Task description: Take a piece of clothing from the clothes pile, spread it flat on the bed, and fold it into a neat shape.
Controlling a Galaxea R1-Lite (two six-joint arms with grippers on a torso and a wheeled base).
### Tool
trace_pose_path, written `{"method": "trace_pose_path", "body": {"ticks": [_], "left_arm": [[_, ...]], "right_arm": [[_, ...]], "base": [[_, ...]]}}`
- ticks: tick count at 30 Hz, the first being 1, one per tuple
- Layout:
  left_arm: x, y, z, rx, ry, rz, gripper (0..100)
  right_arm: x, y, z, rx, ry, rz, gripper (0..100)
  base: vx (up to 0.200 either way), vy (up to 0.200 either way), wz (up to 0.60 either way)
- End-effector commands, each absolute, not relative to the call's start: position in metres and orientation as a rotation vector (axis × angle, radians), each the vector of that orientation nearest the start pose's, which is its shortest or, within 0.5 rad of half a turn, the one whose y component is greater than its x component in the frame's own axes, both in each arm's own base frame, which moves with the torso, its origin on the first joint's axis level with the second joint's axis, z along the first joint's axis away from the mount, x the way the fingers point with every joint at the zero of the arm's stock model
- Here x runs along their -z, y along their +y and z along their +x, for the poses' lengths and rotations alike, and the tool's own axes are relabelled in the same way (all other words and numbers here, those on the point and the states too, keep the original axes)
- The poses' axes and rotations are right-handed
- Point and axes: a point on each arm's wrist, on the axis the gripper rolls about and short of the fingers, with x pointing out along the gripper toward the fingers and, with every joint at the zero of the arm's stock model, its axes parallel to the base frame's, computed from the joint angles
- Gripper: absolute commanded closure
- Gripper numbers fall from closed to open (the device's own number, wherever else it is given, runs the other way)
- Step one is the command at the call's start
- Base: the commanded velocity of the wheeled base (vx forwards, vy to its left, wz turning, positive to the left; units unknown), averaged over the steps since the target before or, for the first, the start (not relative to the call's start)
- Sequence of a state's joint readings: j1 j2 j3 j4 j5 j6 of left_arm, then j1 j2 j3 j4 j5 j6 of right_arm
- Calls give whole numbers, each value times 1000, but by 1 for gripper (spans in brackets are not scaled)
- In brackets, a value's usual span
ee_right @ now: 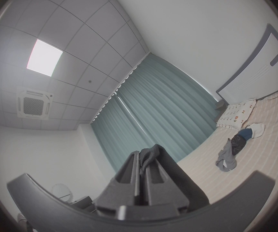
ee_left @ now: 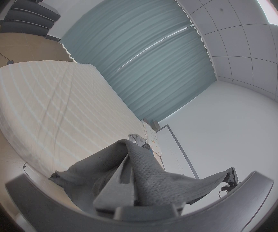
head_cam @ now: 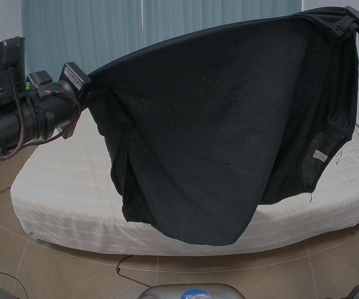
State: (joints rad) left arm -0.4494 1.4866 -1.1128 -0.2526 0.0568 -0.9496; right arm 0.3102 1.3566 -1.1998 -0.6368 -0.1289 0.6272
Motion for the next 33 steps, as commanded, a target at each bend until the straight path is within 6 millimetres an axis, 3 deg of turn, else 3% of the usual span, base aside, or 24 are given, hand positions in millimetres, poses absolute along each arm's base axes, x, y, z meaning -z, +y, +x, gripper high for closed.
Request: {"method": "trace_pose_path", "body": {"ticks": [1, 13, 22, 26, 33], "left_arm": [[-262, -133, 314, 208, 376, -881, 100], [-223, -147, 376, 149, 422, -869, 100], [-196, -144, 415, 104, 432, -870, 100], [-174, -148, 429, 81, 467, -859, 100], [-125, -154, 447, 32, 550, -837, 100]], "right_arm": [[-354, 72, 312, -206, -278, 683, 100], [-303, 80, 373, -179, -238, 671, 100], [-264, 87, 415, -178, -221, 666, 100], [-248, 91, 434, -175, -208, 664, 100], [-191, 98, 460, -138, -116, 653, 100]], "base": [[200, 0, 0], [200, 0, 0], [200, 0, 0], [150, 0, 0], [0, 0, 0]]}}
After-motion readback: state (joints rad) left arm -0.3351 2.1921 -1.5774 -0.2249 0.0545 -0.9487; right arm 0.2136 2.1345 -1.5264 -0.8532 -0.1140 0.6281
